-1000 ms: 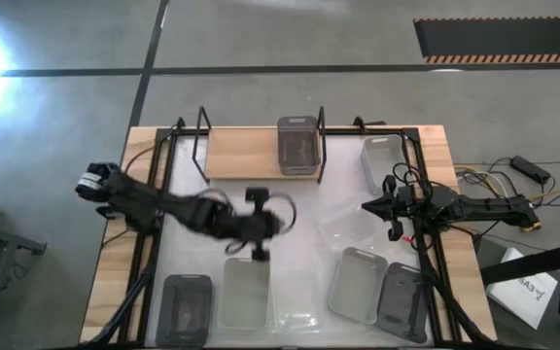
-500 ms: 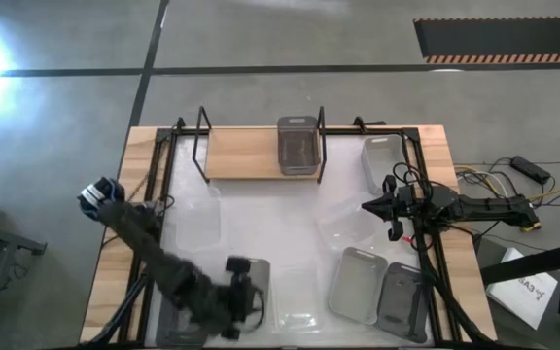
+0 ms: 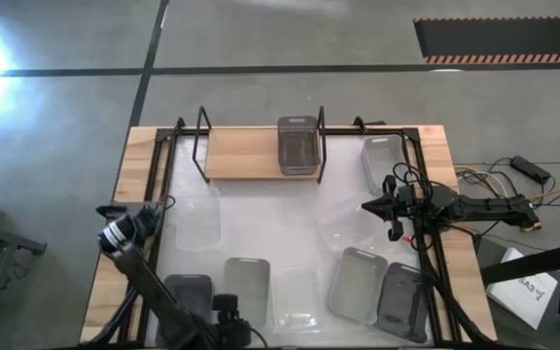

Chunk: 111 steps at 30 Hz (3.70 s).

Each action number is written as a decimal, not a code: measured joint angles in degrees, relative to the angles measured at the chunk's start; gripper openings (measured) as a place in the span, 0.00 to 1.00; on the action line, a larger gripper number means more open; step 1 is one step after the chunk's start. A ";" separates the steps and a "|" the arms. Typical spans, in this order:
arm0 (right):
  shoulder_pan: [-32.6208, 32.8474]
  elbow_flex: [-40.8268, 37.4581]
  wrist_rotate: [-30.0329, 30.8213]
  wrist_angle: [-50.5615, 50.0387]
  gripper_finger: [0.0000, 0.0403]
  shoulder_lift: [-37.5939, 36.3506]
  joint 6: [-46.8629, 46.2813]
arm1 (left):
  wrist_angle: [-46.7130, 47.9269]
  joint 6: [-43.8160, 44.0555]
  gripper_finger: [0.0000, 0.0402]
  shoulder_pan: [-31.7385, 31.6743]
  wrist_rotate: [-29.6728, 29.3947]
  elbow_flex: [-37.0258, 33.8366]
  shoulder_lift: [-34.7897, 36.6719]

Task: Stack baskets on shelf by color
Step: Put the bottom left gray bin on the shelf, then put the top left transparent bin on the shelf

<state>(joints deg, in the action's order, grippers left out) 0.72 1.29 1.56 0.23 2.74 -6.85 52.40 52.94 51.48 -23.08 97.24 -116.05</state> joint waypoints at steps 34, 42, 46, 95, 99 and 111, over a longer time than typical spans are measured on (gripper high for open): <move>0.01 -0.01 0.03 0.00 0.02 0.00 0.00 | 30.16 -5.18 0.00 -10.76 -19.84 10.76 5.44; -0.01 0.00 -0.02 0.00 0.02 0.00 0.00 | 29.69 -24.92 0.00 -29.91 -20.76 -2.84 20.64; 0.00 -0.01 -0.02 0.00 0.02 0.00 0.00 | 18.64 -38.46 0.00 -43.12 -15.73 -14.36 29.74; 0.01 -0.01 0.00 0.00 0.02 0.04 0.00 | -26.01 -79.27 0.02 -68.65 5.48 -32.44 26.84; 0.00 -0.01 0.00 0.00 0.02 0.04 0.00 | -25.97 -79.27 0.09 -68.65 6.21 -32.77 26.84; -0.01 0.01 0.00 0.00 0.02 0.04 0.00 | -26.01 -78.92 0.34 -68.65 6.34 -32.48 26.87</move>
<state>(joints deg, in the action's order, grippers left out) 0.71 1.30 1.56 0.23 2.79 -6.85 26.39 -25.98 -17.17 -16.73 64.75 -89.18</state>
